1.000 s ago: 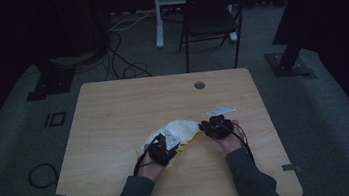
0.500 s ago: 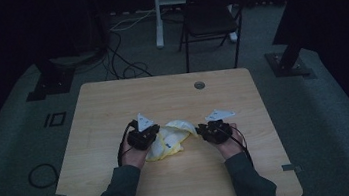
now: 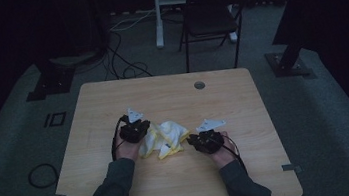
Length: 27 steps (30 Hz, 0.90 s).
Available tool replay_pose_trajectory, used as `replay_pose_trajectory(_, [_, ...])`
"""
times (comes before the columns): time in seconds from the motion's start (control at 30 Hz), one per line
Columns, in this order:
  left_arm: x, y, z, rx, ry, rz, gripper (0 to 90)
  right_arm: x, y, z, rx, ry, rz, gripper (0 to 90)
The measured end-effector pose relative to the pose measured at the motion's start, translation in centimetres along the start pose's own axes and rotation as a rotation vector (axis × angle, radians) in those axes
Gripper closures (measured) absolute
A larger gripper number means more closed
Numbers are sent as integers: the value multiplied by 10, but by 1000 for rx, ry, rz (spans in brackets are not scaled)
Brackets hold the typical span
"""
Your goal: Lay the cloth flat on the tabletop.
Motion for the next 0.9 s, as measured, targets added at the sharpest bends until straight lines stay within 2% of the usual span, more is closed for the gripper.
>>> replay_pose_trajectory(0.23, [7,0,-6,10,-8,17,868,20,4,-17,29,-48,37,769])
replay_pose_trajectory(0.37, [9,-1,-8,14,-10,24,867,27,4,-27,47,-61,53,758])
replay_pose_trajectory(0.5, [13,0,-10,19,-13,35,868,29,2,-32,53,-62,57,727])
replay_pose_trajectory(0.67, [17,2,-14,28,-17,48,868,29,-3,-41,61,-43,63,612])
replay_pose_trajectory(0.77, [19,3,-15,31,-21,56,868,27,-1,-45,79,-37,64,601])
replay_pose_trajectory(0.83, [22,3,-15,35,-24,59,868,26,1,-48,95,-26,66,620])
replay_pose_trajectory(0.9, [24,4,-15,36,-28,67,869,23,3,-48,107,-6,64,716])
Point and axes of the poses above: each handheld gripper's, and its own axes: z roughly backward along the jaws, y roughly out of its underside, x roughly to its left, the point moved 8 cm from there along -z, roughly forward along the jaws, and after that the axes turned 11 degrees about -y, right-handed, at the moved point
